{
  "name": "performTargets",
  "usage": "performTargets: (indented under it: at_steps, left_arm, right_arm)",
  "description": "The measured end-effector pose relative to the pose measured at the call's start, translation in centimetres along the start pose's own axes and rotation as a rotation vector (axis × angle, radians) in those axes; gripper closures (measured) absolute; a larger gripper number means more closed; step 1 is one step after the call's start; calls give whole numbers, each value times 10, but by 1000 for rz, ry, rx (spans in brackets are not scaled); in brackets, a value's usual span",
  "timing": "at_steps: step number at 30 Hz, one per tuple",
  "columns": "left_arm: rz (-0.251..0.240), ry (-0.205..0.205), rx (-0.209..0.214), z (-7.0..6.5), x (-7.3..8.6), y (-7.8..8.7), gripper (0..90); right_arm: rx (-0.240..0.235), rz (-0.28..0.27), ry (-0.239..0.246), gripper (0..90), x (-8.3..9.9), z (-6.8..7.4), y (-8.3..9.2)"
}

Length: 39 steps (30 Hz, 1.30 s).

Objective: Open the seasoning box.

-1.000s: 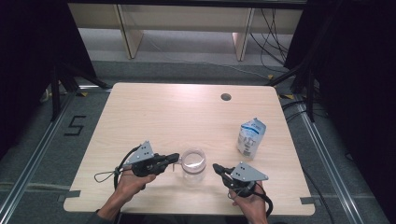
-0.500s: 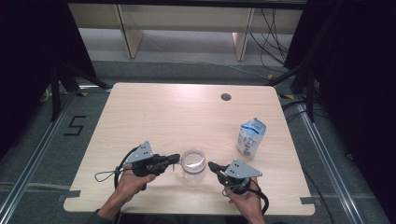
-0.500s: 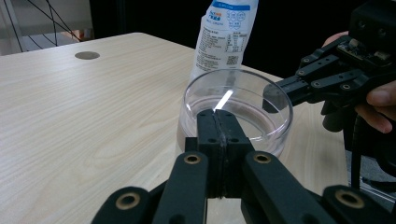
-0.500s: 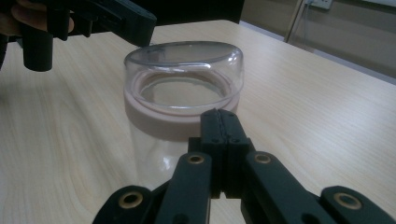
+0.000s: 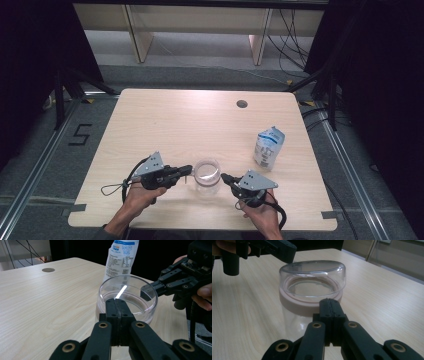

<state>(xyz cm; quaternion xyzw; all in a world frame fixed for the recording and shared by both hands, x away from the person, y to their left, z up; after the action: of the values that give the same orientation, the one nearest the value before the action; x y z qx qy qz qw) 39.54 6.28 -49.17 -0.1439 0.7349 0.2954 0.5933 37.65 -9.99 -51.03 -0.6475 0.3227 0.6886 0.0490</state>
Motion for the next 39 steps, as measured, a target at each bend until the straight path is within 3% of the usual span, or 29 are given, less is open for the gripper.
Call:
performTargets:
  at_steps: [2,9,14,21,24,27,28,32,38,39]
  left_arm:
    - [-1,1,1,0,0,0,892]
    - [-1,-1,2,0,0,0,891]
    - [9,10,0,1,0,1,874]
    - [-11,-8,23,-3,-4,3,676]
    - [-28,-35,0,-2,-8,6,535]
    - [-15,-70,-40,2,-8,11,424]
    - [-21,-68,-32,2,-7,11,386]
    - [39,-108,-57,5,13,17,306]
    - [93,-108,-94,18,43,20,252]
    - [99,-96,-109,18,45,22,246]
  right_arm:
    - [20,6,8,900,0,-1,0]
    - [22,28,29,900,-3,1,-1]
    - [24,12,37,900,-8,2,-1]
    - [17,8,58,900,-16,3,-1]
    - [21,4,53,900,-18,3,-1]
    - [21,-6,65,900,-22,4,-1]
    - [20,-5,66,900,-24,4,-1]
    - [14,-7,74,900,-29,5,0]
    - [11,-39,70,900,-42,12,-3]
    - [4,-45,90,900,-46,13,-4]
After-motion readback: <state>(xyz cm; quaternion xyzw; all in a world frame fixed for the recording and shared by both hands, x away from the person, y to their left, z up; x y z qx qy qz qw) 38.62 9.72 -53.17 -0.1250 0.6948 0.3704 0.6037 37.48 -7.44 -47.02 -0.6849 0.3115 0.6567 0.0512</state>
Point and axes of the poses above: each handheld gripper's, and its own axes: y roughly backward along the jaws, x roughly out of its underside, z roughly to its left, the point moved 9 cm from there along -y, roughly forward along the jaws, and after that the axes turned 8 degrees about -x, right-handed, at the moved point
